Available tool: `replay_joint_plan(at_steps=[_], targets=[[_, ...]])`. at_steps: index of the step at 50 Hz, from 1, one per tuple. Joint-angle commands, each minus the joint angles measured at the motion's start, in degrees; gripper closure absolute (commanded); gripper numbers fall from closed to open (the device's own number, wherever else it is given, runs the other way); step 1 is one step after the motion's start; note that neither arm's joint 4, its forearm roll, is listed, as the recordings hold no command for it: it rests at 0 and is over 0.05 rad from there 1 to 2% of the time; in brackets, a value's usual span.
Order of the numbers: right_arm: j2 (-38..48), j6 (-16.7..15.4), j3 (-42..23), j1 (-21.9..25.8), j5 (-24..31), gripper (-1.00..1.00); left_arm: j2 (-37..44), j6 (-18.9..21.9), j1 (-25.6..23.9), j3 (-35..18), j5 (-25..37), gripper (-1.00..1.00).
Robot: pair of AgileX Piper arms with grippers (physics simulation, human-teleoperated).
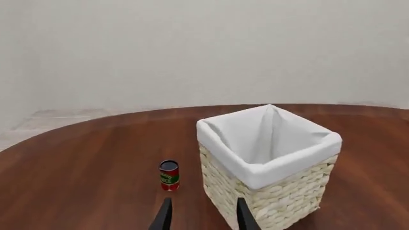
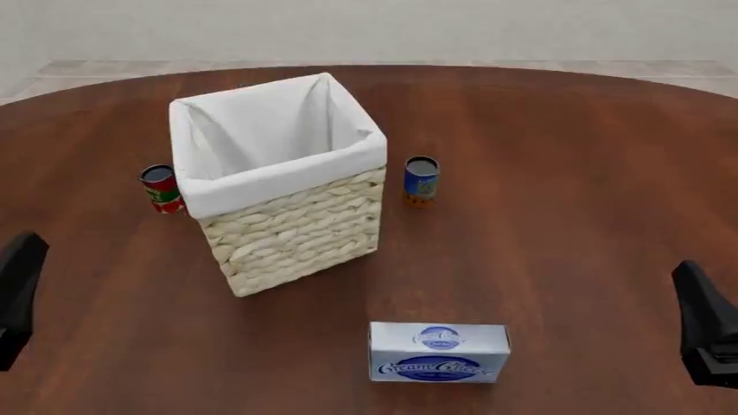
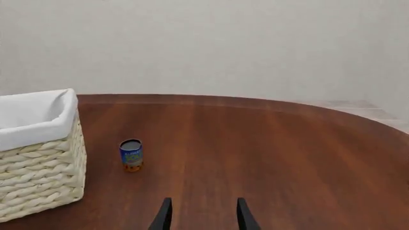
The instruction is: Pick up the cream cheese box, and put it in the basket.
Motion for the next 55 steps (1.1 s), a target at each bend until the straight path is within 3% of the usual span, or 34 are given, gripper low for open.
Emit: replay_joint_plan(at_steps=[1,8,11,13,18,25,28,31,34,42,43,44,47,53,55], targets=[[0.55,-0.01,0.01,0.23,-0.5,-1.0,4.27,1.42,-2.51,-14.48,7.14,-1.0],[0.84,0.01,0.02,0.04,-0.87,-1.0,6.27,0.29,-4.89,-21.05,11.63,-1.0],[0.66,0.06,0.02,-0.01,-0.62,-1.0,9.05,1.75,-7.51,-23.99,12.97,-1.0],[0.38,0.1,0.02,0.03,-0.28,-1.0,11.37,0.59,-9.71,-25.65,12.83,-1.0],[-0.43,0.12,0.02,0.11,0.44,-1.0,18.89,8.24,-18.18,-28.4,10.93,-1.0],[-0.83,0.31,0.02,0.03,0.99,-1.0,26.51,12.49,-22.18,-34.09,11.02,-1.0],[-0.91,0.6,0.03,-0.07,0.91,-1.0,32.36,17.15,-27.98,-37.38,12.61,-1.0],[-0.92,0.49,0.03,0.04,0.76,-1.0,35.71,19.56,-30.91,-40.64,14.31,-1.0],[-0.93,0.64,0.03,0.06,0.75,-1.0,40.24,18.95,-34.28,-44.67,16.52,-1.0],[-0.93,1.14,0.03,-0.12,0.43,-1.0,48.05,22.07,-34.7,-48.12,17.01,-1.0],[-0.93,1.14,0.03,-0.12,0.43,-1.0,50.44,25.62,-36.19,-48.27,17.72,-1.0],[-0.93,1.15,0.03,-0.22,0.47,-1.0,50.96,26.61,-37.29,-48.33,17.98,-1.0],[-0.94,1.15,0.03,-0.09,0.6,-1.0,54.41,25.91,-38.38,-50.45,19.82,-1.0],[-0.94,1.13,0.03,0.28,0.67,-1.0,60.36,31.91,-39.04,-46.66,17.66,-1.0],[-0.94,1.48,0.03,0.4,0.68,-1.0,62.77,34.28,-41.63,-44.31,16.46,-1.0]])
